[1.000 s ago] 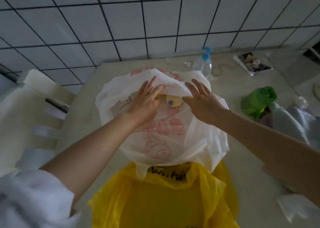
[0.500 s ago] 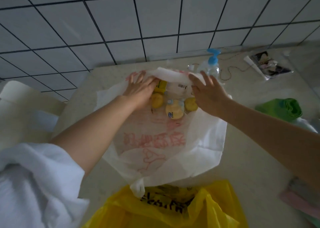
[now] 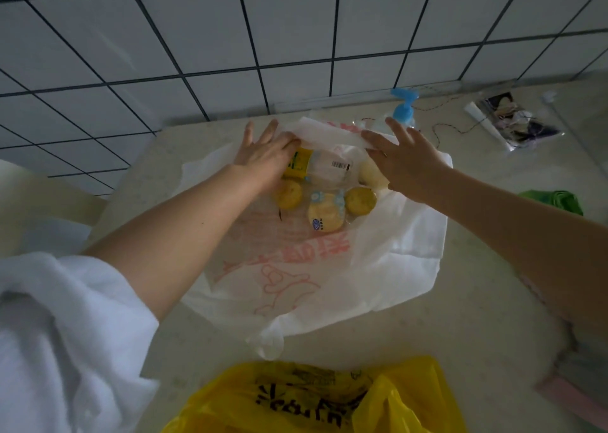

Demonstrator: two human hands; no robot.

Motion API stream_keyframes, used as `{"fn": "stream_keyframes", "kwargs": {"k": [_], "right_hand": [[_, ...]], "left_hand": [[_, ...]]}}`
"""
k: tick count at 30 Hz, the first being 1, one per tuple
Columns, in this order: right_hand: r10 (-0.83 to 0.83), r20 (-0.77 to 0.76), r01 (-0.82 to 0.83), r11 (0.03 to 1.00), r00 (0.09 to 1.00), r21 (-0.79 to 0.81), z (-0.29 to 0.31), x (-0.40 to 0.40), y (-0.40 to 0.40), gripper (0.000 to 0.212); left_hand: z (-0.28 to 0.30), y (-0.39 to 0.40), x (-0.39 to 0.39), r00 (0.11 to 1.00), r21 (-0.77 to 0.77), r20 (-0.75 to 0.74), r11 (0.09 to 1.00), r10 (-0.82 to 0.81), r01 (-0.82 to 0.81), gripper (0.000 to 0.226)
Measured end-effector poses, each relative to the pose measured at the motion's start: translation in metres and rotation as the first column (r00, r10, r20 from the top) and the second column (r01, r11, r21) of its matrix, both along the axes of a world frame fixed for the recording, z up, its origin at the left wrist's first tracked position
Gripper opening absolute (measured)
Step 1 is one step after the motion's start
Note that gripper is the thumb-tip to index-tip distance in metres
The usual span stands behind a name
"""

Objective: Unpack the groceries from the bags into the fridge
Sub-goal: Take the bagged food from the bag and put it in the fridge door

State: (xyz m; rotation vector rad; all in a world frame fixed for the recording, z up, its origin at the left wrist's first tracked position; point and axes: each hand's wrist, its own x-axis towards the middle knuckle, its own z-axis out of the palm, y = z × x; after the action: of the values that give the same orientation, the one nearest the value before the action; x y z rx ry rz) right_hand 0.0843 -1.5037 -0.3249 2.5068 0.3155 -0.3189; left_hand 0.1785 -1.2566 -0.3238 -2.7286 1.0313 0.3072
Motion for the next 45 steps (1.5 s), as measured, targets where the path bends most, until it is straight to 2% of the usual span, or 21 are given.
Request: {"fn": "stream_keyframes", "kwargs": {"k": [8, 13, 16, 19, 24, 27, 30, 33, 38, 42, 45], "right_hand": [[0.046, -0.034, -0.048, 0.996, 0.998, -0.072, 0.011, -0.009, -0.017, 0.096], [0.077, 0.018, -0.074, 0.992, 0.997, -0.104, 0.013, -0.016, -0.021, 0.098], [0.122, 0.050, -0.119, 0.991, 0.991, -0.056, 0.004, -0.012, -0.019, 0.107], [0.121, 0.017, -0.120, 0.991, 0.993, -0.064, -0.003, -0.009, -0.018, 0.106], [0.060, -0.032, -0.064, 0.987, 0.998, -0.149, -0.004, -0.002, 0.001, 0.101], [0.087, -0.019, -0.088, 0.985, 0.996, -0.150, -0.003, -0.002, 0.008, 0.089], [0.108, 0.007, -0.107, 0.993, 0.994, -0.049, 0.002, -0.008, 0.001, 0.083], [0.131, 0.048, -0.138, 0.973, 0.990, 0.183, 0.015, -0.020, -0.008, 0.077], [0.117, 0.121, -0.164, 0.831, 0.986, 0.531, 0.031, -0.041, 0.001, 0.075], [0.141, 0.163, -0.214, 0.722, 0.977, 0.658, 0.042, -0.062, 0.026, 0.074], [0.134, 0.210, -0.246, 0.638, 0.969, 0.730, 0.051, -0.082, 0.047, 0.076]], "left_hand": [[0.010, 0.011, 0.006, 0.994, 0.032, -0.031, 0.994, -0.102, 0.103, 0.087], [0.003, 0.004, -0.009, 0.984, -0.079, -0.087, 0.985, -0.158, 0.151, 0.078], [-0.009, -0.010, -0.035, 0.969, -0.097, -0.195, 0.986, -0.155, 0.138, 0.078], [-0.021, -0.018, -0.048, 0.972, -0.098, -0.221, 0.993, -0.079, 0.059, 0.079], [-0.027, -0.030, -0.067, 0.988, 0.001, -0.152, 1.000, -0.006, 0.006, 0.071], [-0.031, -0.029, -0.077, 0.997, -0.017, -0.077, 1.000, 0.023, -0.024, 0.063], [-0.028, -0.021, -0.085, 0.999, -0.097, -0.043, 0.995, 0.005, -0.009, 0.062], [-0.022, -0.001, -0.091, 0.999, -0.190, -0.049, 0.982, 0.007, -0.016, 0.074], [-0.002, 0.028, -0.109, 0.993, -0.327, -0.077, 0.939, 0.087, -0.107, 0.088], [0.016, 0.048, -0.137, 0.980, -0.488, -0.042, 0.852, 0.195, -0.191, 0.089], [0.034, 0.066, -0.167, 0.950, -0.610, -0.130, 0.732, 0.285, -0.303, 0.083]]}}
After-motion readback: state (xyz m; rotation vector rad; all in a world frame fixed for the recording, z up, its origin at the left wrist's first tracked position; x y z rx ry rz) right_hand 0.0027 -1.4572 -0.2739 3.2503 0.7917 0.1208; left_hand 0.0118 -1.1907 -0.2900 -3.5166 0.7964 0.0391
